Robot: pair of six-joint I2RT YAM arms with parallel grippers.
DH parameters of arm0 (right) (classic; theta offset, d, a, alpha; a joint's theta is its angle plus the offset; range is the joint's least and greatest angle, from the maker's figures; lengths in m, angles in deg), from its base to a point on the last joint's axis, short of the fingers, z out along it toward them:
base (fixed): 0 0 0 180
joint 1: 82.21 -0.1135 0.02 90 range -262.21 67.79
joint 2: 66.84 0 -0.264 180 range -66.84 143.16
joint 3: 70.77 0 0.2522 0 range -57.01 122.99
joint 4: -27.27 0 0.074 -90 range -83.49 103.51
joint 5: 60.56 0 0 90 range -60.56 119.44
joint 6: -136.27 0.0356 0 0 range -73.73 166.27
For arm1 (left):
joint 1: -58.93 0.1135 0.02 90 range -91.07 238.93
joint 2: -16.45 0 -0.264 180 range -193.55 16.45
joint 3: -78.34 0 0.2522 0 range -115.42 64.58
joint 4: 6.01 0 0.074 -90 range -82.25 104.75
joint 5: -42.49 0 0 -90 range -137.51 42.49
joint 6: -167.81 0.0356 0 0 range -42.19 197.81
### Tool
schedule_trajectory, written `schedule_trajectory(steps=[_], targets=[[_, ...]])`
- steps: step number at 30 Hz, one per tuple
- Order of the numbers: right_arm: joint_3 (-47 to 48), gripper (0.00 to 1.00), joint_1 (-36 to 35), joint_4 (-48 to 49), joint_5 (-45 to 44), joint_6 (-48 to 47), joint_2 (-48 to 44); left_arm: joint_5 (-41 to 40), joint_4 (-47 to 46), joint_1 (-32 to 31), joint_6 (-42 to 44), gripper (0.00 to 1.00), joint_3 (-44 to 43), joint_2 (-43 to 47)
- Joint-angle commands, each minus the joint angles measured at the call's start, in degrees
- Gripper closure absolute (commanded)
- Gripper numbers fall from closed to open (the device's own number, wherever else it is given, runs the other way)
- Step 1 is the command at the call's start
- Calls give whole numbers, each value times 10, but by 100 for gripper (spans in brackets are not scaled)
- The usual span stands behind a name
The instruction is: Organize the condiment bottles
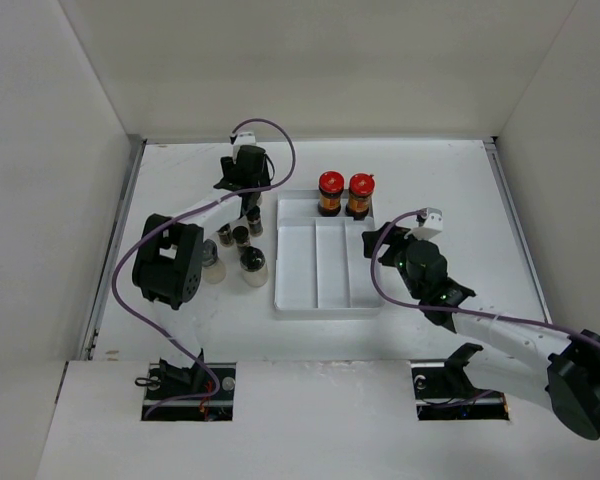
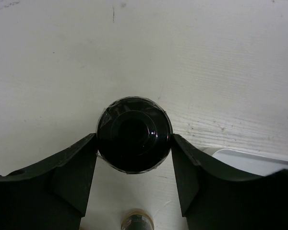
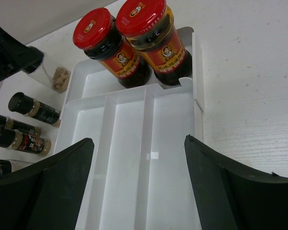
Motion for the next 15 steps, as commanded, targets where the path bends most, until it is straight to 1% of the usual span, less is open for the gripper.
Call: schedule_trajectory(steps=[1, 4, 9, 12, 15], targets=[[11, 17, -5, 41, 3, -2, 1, -11, -27, 2, 7, 59, -15, 26], [14, 17, -5, 42, 3, -5, 10, -22, -56, -6, 23, 61, -6, 61], [14, 17, -5, 48, 3, -2, 14, -25, -109, -27, 54, 61, -8, 122], [11, 17, -5, 50, 3, -3, 13, -24, -112, -39, 66, 61, -30, 135], [8, 17, -5, 50, 2, -1, 0, -4, -94, -53, 56, 61, -44, 135]])
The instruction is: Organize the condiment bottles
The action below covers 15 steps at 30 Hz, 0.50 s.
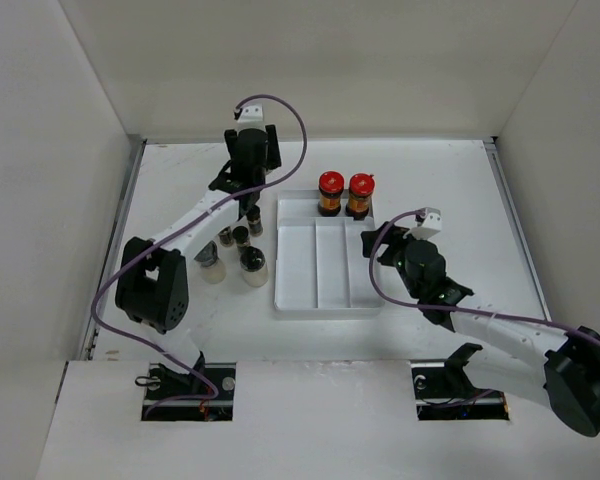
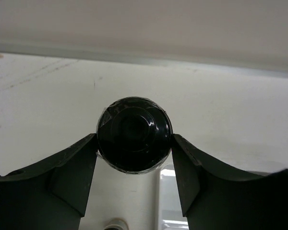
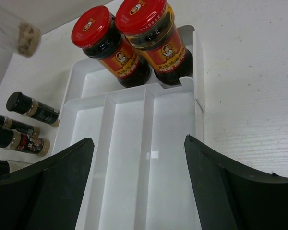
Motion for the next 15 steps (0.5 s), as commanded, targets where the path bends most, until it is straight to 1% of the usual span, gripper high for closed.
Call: schedule_trajectory(steps=[1, 8, 15], targets=[[6, 17, -5, 39, 0, -1, -18, 12, -41, -19, 2, 62, -36, 32], [2, 17, -5, 39, 1, 2, -25, 22, -39, -86, -22, 62, -21, 14], [-1, 17, -5, 39, 0, 3, -29, 22, -50, -106, -46, 62, -12, -19]])
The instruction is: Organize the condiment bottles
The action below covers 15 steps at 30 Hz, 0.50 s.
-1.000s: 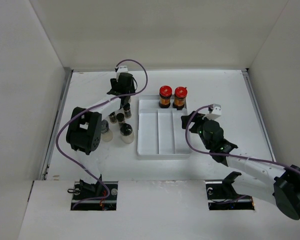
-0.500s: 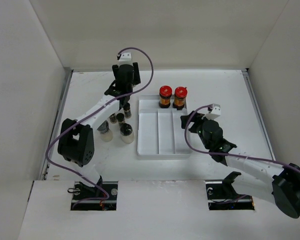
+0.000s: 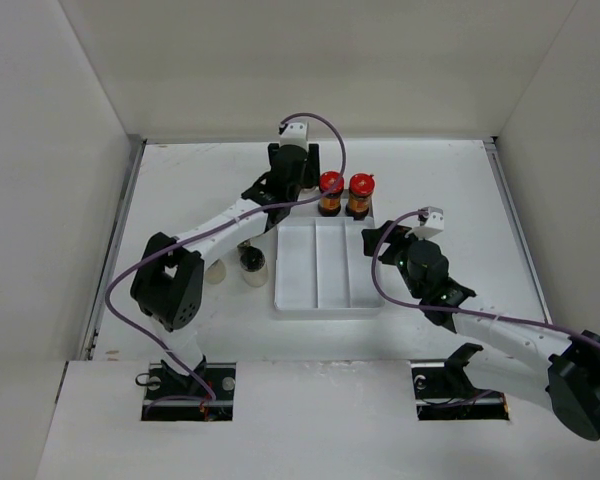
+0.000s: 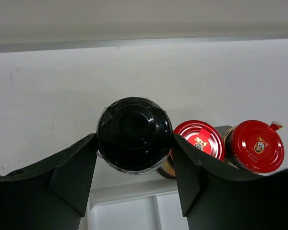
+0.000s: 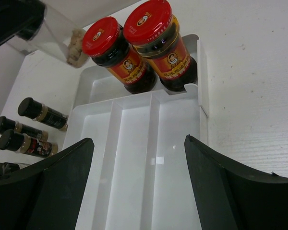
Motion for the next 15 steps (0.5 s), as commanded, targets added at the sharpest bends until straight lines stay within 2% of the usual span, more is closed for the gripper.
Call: schedule_trajectory(steps=[1, 15], targets=[[-1, 17, -5, 33, 0, 3, -13, -6, -46, 2, -19, 62, 4, -7], [0, 15, -4, 33, -2, 3, -8, -45, -75, -5, -13, 61, 53, -43]])
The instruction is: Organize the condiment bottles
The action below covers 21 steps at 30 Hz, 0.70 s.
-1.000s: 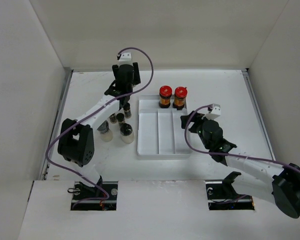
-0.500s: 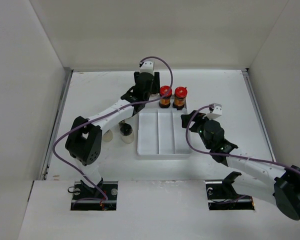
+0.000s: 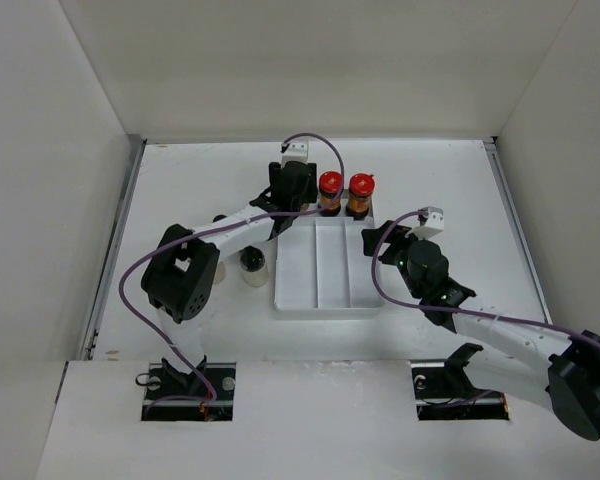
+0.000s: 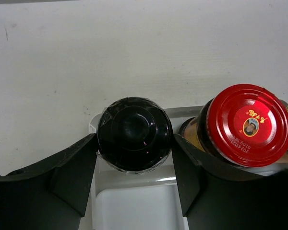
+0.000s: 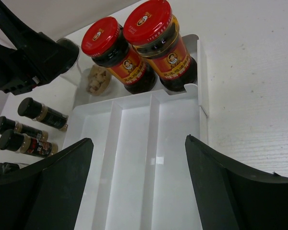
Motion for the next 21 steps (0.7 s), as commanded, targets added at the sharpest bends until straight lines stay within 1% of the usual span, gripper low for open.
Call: schedule_trajectory(steps=[1, 9, 13, 15, 17, 19, 21], targets=[[0, 15, -4, 33, -3, 3, -7, -20, -65, -3, -3, 59, 8, 4], [0, 12, -3, 33, -3, 2, -10, -22, -76, 0, -11, 40, 34, 7], [-3, 8, -2, 33, -3, 3, -16, -22, -77, 0, -11, 30, 42, 19], [-3, 5, -2, 33, -3, 2, -16, -27, -84, -2, -14, 24, 49, 35], [-3, 4, -4, 33, -3, 1, -16, -28, -101, -7, -9, 19, 58, 58], [-3, 3, -4, 33, -3, 1, -18, -28, -116, -9, -3, 17, 67, 88], [-4, 3, -4, 33, -3, 1, -19, -28, -125, -11, -1, 17, 79, 124]])
